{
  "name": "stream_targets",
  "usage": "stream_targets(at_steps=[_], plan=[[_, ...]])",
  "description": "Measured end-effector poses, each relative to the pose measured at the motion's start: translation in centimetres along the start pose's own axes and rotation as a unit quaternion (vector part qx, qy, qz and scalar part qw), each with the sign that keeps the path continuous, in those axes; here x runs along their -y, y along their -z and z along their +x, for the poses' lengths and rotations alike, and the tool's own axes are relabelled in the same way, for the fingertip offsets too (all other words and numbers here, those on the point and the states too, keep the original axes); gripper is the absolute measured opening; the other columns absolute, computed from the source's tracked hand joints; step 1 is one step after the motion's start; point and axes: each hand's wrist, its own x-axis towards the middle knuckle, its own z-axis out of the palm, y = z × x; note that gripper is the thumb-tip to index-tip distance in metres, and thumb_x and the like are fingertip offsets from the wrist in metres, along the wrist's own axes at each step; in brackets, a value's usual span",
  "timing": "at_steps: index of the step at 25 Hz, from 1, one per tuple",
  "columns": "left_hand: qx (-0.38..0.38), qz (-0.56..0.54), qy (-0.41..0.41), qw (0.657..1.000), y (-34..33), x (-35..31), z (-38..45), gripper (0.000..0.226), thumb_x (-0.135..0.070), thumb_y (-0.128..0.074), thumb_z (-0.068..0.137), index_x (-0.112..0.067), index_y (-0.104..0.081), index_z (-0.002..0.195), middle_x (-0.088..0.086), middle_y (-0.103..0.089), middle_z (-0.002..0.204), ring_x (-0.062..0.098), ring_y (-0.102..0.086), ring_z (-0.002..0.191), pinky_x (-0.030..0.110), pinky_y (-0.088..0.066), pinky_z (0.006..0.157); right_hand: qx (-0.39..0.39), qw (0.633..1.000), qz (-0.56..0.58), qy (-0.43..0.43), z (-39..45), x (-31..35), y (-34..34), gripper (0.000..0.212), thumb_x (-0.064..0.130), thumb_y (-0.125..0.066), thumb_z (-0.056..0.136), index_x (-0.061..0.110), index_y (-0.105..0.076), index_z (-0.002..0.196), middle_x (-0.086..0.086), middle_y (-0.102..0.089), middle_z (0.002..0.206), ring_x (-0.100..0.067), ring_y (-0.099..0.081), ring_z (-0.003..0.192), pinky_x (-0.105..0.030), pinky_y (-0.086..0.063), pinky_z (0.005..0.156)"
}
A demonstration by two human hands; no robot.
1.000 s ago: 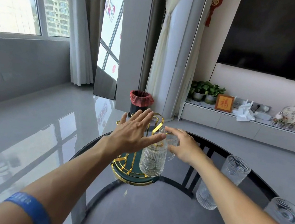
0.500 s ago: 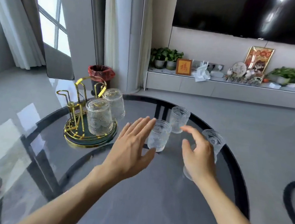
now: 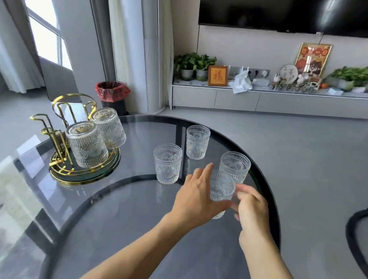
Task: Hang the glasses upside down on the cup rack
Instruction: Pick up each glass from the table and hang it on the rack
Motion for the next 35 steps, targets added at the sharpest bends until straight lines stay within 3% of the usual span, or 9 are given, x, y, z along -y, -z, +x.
stream_targets(at_steps=[3,7,10,14,18,23,25,28,35], plan=[[-0.027,-0.019,0.031,0.999,0.4,0.0,0.2,0.088,-0.052,-0.08,0.06,-0.014,-0.047,0.133,0.002,-0.055,0.121,0.022,-0.054,0.114,0.033,-0.045,0.096,-0.004,1.0,0.009,-0.006,-0.1,0.1,0.1,0.027,0.008,-0.047,0.085,0.022,-0.069,0.081,0.004,-0.073,0.089,-0.021,-0.069,0.074,-0.03,-0.044,0.062],[-0.055,-0.141,0.062,0.987,3.1,0.5,-1.5,0.081,-0.055,-0.08,0.052,-0.031,-0.05,0.123,-0.018,-0.056,0.114,0.0,-0.055,0.103,0.013,-0.041,0.085,0.034,0.999,-0.008,0.002,-1.3,0.0,-0.9,0.016,0.02,-0.053,0.09,0.025,-0.067,0.09,-0.001,-0.07,0.103,-0.02,-0.062,0.089,-0.039,-0.048,0.076],[-0.094,-0.249,0.052,0.962,7.0,1.9,-3.0,0.074,-0.047,-0.085,0.052,-0.039,-0.051,0.117,-0.019,-0.061,0.114,0.0,-0.06,0.103,0.024,-0.049,0.089,0.116,0.992,0.04,-0.023,-3.0,0.0,-2.0,0.017,0.041,-0.055,0.091,0.032,-0.065,0.102,0.001,-0.069,0.111,-0.024,-0.066,0.096,-0.046,-0.053,0.079],[-0.081,-0.292,0.006,0.953,12.3,3.9,-5.6,0.072,-0.031,-0.09,0.058,-0.036,-0.053,0.119,-0.014,-0.063,0.115,0.006,-0.064,0.104,0.034,-0.054,0.09,0.315,0.903,0.241,-0.162,-5.0,0.8,-4.0,0.043,0.044,-0.055,0.089,0.015,-0.067,0.118,-0.016,-0.073,0.111,-0.036,-0.071,0.083,-0.041,-0.06,0.066],[-0.067,-0.282,-0.029,0.957,18.4,7.3,-7.7,0.075,-0.032,-0.09,0.064,-0.034,-0.052,0.128,-0.014,-0.062,0.122,0.009,-0.062,0.112,0.034,-0.056,0.09,0.402,0.861,0.257,-0.176,-7.6,2.6,-9.4,0.047,0.044,-0.056,0.088,0.013,-0.062,0.124,-0.02,-0.07,0.115,-0.032,-0.072,0.076,-0.038,-0.061,0.064],[-0.13,-0.241,0.003,0.962,26.8,13.2,-5.5,0.073,-0.062,-0.063,0.079,-0.029,-0.048,0.143,-0.006,-0.063,0.132,0.004,-0.057,0.12,0.035,-0.046,0.102,0.328,0.917,0.219,-0.058,-7.5,11.2,-17.2,0.039,0.035,-0.068,0.083,0.013,-0.064,0.115,-0.019,-0.072,0.11,-0.033,-0.073,0.082,-0.041,-0.062,0.065],[-0.205,-0.071,0.028,0.976,29.3,16.1,-3.4,0.068,-0.06,-0.056,0.087,-0.022,-0.047,0.144,0.004,-0.057,0.141,0.01,-0.053,0.123,0.032,-0.038,0.103,0.301,0.935,0.188,0.02,-6.7,15.3,-20.8,0.036,0.032,-0.071,0.082,0.015,-0.063,0.113,-0.016,-0.07,0.114,-0.033,-0.072,0.089,-0.043,-0.062,0.071],[-0.158,0.128,0.038,0.978,30.3,19.8,-0.5,0.078,-0.067,-0.04,0.092,-0.017,-0.032,0.152,0.005,-0.034,0.158,0.023,-0.03,0.144,0.043,-0.029,0.113,0.241,0.954,0.075,0.163,-5.0,19.3,-26.9,0.042,0.031,-0.075,0.077,0.02,-0.059,0.114,-0.009,-0.066,0.116,-0.029,-0.07,0.094,-0.046,-0.061,0.073],[-0.183,0.199,-0.035,0.962,29.4,24.0,1.8,0.082,-0.075,-0.033,0.089,-0.019,-0.039,0.149,0.001,-0.047,0.151,0.023,-0.04,0.137,0.044,-0.036,0.107,0.175,0.889,-0.265,0.331,-1.7,19.9,-38.6,0.056,0.033,-0.081,0.057,0.024,-0.057,0.106,-0.004,-0.061,0.108,-0.026,-0.061,0.097,-0.045,-0.057,0.079]])
